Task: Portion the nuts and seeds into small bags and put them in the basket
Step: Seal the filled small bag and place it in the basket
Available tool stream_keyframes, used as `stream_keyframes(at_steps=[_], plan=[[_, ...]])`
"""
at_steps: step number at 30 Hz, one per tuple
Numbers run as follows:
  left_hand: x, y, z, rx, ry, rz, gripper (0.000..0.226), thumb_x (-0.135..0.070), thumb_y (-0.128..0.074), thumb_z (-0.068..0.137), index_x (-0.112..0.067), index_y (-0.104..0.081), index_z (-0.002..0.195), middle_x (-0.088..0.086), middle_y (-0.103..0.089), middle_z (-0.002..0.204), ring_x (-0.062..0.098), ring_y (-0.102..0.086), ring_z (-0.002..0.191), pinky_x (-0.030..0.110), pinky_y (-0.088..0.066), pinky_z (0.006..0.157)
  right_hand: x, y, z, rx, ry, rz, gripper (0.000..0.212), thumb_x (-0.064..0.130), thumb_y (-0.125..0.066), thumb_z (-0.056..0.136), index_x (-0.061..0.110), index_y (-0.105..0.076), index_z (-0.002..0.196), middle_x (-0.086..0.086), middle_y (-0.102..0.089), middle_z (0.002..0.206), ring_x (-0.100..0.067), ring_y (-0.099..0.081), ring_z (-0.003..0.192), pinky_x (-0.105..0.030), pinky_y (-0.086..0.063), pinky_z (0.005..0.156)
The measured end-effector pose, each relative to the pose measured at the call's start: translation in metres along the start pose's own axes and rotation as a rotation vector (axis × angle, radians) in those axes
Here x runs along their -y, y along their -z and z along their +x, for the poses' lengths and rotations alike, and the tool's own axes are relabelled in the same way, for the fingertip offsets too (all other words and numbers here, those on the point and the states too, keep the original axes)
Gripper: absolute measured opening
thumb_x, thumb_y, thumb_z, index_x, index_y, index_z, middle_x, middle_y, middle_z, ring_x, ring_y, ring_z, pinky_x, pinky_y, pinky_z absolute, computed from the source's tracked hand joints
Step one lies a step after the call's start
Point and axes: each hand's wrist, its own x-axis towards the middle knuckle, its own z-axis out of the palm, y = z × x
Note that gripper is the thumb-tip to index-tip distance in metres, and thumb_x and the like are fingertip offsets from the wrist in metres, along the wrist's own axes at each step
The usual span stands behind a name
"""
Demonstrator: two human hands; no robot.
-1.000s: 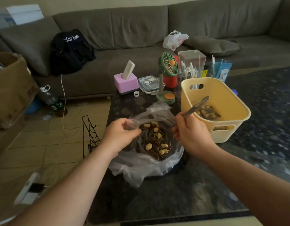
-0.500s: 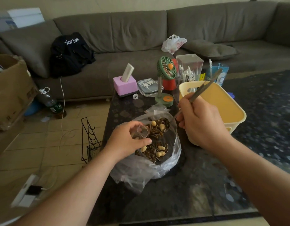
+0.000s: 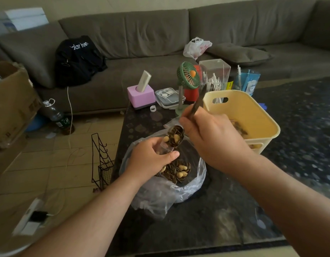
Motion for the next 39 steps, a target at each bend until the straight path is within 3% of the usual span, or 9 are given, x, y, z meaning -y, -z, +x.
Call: stream_keyframes(at_steps=[5, 17, 22, 28, 33, 36, 39], plan=[[0.004, -0.003, 0.003, -0.015, 0.022, -0.013, 0.039, -0.053, -0.087, 0.08, -0.039, -0.076, 0.115, -0.022, -0.078, 0.103, 0.0, -0.072, 0.101, 0.04, -0.062, 0.094, -0.004, -0.001, 0.001, 0.018, 0.078, -0.033, 0.037, 0.041, -0.038, 0.105, 0.012, -0.06, 0.107, 0.001, -0.061, 0.075, -0.02, -0.058, 0.065, -0.047, -0.051, 0.062], [0.002, -0.005, 0.002, -0.037, 0.031, -0.01, 0.042, -0.051, -0.087, 0.082, -0.035, -0.075, 0.118, -0.02, -0.077, 0.107, 0.0, -0.07, 0.105, 0.038, -0.061, 0.097, -0.005, -0.004, 0.0, 0.012, 0.144, -0.067, 0.035, 0.038, -0.037, 0.107, 0.011, -0.06, 0.107, 0.0, -0.061, 0.081, -0.023, -0.056, 0.069, -0.049, -0.051, 0.063], [0.001, -0.003, 0.002, -0.04, 0.038, -0.008, 0.027, -0.049, -0.086, 0.083, -0.034, -0.077, 0.104, -0.02, -0.079, 0.094, 0.0, -0.073, 0.093, 0.039, -0.063, 0.091, 0.001, -0.007, -0.002, 0.028, 0.175, -0.078, 0.037, 0.04, -0.035, 0.106, 0.012, -0.059, 0.109, -0.003, -0.063, 0.086, -0.026, -0.06, 0.073, -0.048, -0.052, 0.065], [0.002, -0.002, 0.002, -0.032, 0.024, -0.022, 0.024, -0.05, -0.084, 0.085, -0.034, -0.078, 0.101, -0.018, -0.079, 0.091, 0.002, -0.073, 0.091, 0.039, -0.063, 0.089, -0.002, -0.009, -0.003, 0.012, 0.209, -0.084, 0.046, 0.044, -0.029, 0.105, 0.011, -0.059, 0.113, -0.003, -0.062, 0.088, -0.026, -0.059, 0.073, -0.048, -0.052, 0.063], [0.006, 0.0, 0.004, -0.04, 0.059, -0.063, 0.044, -0.059, -0.082, 0.079, -0.031, -0.077, 0.113, -0.017, -0.08, 0.097, 0.002, -0.074, 0.096, 0.037, -0.062, 0.091, -0.005, -0.012, -0.003, -0.006, 0.215, -0.08, 0.047, 0.044, -0.029, 0.106, 0.01, -0.061, 0.112, -0.004, -0.064, 0.09, -0.028, -0.061, 0.076, -0.048, -0.052, 0.064], [0.006, 0.001, 0.002, -0.045, 0.053, -0.065, 0.026, -0.049, -0.085, 0.085, -0.032, -0.078, 0.104, -0.017, -0.079, 0.093, 0.0, -0.073, 0.091, 0.035, -0.062, 0.088, -0.006, -0.012, -0.003, -0.022, 0.222, -0.077, 0.046, 0.042, -0.029, 0.106, 0.012, -0.063, 0.114, -0.004, -0.065, 0.093, -0.028, -0.062, 0.077, -0.048, -0.053, 0.064], [0.004, 0.001, 0.001, -0.062, 0.058, -0.073, 0.026, -0.048, -0.085, 0.085, -0.033, -0.078, 0.106, -0.018, -0.079, 0.094, -0.001, -0.073, 0.092, 0.034, -0.063, 0.088, -0.006, -0.012, -0.003, -0.024, 0.226, -0.077, 0.043, 0.04, -0.03, 0.107, 0.013, -0.062, 0.115, -0.003, -0.064, 0.093, -0.028, -0.062, 0.077, -0.048, -0.053, 0.064]])
